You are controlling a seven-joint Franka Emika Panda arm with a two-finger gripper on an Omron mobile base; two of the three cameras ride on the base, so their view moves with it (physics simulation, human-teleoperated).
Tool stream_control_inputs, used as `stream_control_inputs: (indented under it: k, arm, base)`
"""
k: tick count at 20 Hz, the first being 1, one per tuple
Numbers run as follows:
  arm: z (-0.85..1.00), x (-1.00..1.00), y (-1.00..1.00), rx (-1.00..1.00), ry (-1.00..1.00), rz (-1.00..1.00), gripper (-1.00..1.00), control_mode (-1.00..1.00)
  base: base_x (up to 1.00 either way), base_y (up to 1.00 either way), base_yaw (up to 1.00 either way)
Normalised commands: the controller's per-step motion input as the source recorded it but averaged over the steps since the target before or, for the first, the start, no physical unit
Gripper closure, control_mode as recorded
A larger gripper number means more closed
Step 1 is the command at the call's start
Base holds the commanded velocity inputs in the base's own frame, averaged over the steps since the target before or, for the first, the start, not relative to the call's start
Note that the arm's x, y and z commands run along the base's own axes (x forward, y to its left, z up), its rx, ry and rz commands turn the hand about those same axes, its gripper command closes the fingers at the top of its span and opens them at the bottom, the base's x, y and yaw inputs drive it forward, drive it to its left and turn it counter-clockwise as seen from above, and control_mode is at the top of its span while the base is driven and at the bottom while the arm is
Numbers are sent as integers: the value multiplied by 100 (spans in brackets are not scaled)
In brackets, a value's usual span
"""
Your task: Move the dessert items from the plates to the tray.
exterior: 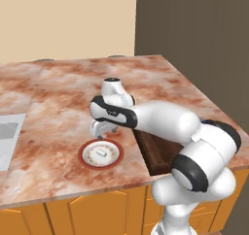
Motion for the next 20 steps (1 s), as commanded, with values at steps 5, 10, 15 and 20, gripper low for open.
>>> stream_control_inputs:
  k: [5, 10, 15, 20]
  arm:
    - [-41, 38, 1, 0, 2, 3, -100, -100]
    - [-43, 26, 8, 0, 0, 2, -100, -100]
    - [-25, 0, 15, 0, 0, 0, -100, -100]
    - [-20, 0, 15, 0, 1, 0, -100, -100]
  base:
    - [0, 0, 0]
    - [0, 0, 0]
    - [0, 0, 0]
    - [0, 0, 0]
